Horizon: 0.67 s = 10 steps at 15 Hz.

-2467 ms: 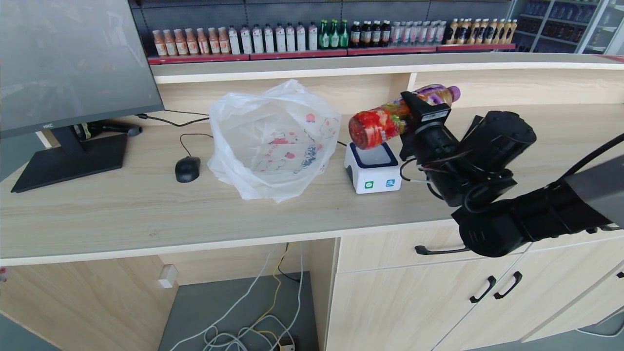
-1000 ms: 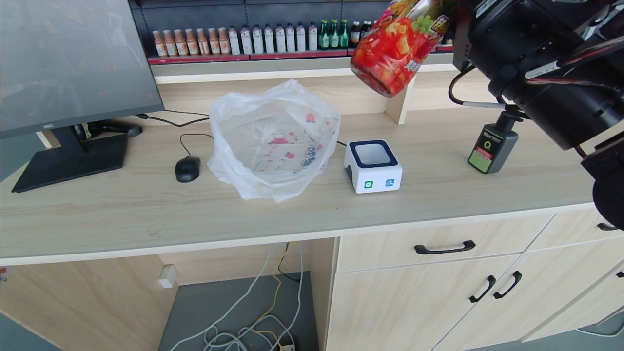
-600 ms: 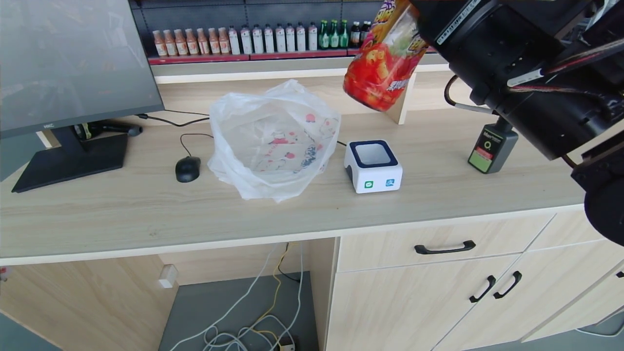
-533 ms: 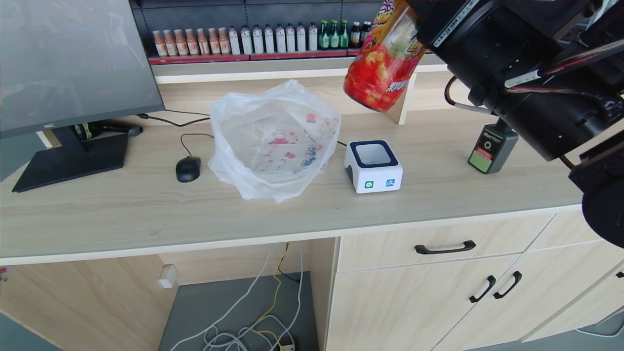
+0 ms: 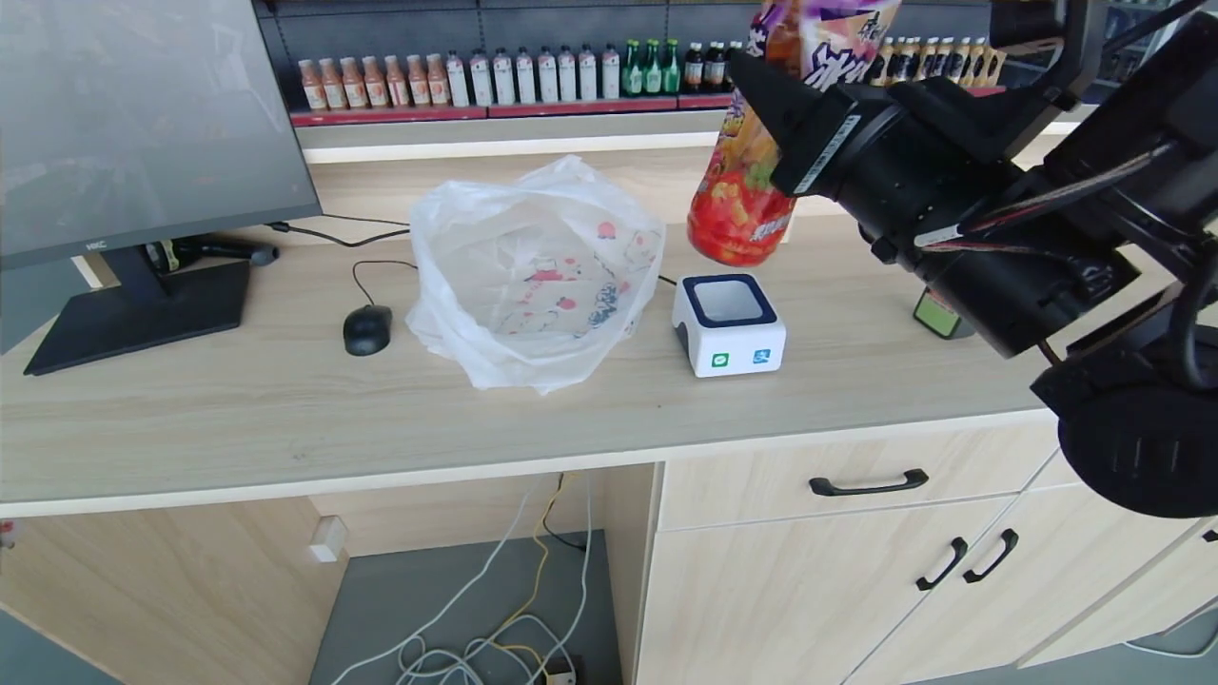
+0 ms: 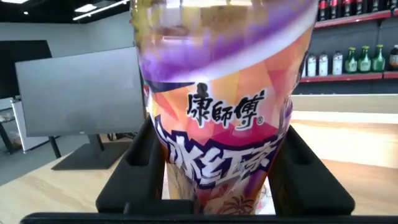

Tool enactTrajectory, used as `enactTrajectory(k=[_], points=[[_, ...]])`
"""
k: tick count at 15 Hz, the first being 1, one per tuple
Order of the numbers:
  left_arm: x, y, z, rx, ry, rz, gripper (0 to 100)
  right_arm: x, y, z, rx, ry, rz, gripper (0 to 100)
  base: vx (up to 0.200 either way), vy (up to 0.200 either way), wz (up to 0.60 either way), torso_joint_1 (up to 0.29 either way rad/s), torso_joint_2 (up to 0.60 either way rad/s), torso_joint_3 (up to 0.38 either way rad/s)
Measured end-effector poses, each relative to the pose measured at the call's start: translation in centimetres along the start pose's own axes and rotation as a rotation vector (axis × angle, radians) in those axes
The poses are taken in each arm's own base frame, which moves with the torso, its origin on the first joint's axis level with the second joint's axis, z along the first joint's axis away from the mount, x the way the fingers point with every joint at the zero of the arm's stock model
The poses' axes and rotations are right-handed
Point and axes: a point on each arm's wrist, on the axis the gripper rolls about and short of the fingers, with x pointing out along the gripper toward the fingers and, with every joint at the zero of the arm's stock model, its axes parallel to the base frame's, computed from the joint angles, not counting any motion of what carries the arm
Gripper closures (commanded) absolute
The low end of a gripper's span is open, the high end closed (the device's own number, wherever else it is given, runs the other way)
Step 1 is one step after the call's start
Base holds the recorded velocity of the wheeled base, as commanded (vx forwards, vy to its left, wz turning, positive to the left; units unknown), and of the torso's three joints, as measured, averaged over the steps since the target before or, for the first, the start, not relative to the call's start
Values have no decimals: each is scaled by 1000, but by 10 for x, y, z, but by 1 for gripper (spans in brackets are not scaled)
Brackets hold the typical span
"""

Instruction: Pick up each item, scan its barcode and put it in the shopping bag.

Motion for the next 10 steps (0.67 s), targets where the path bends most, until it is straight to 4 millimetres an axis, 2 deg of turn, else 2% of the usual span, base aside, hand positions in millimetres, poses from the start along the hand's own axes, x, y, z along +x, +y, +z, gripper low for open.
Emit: enactTrajectory(k=[2,6,10], points=[[0,0,0,-1,0,0,0,-2,-19,-11,-40,13,-41,100,0,0,0,0,0,0],[0,0,0,-1,0,0,0,-5,-43,-26,-85,45,-90,100,0,0,0,0,0,0],[0,0,0,-1,0,1,0,-5,-48,-35,-91,60,-100,100,0,200,0,5,6,1]])
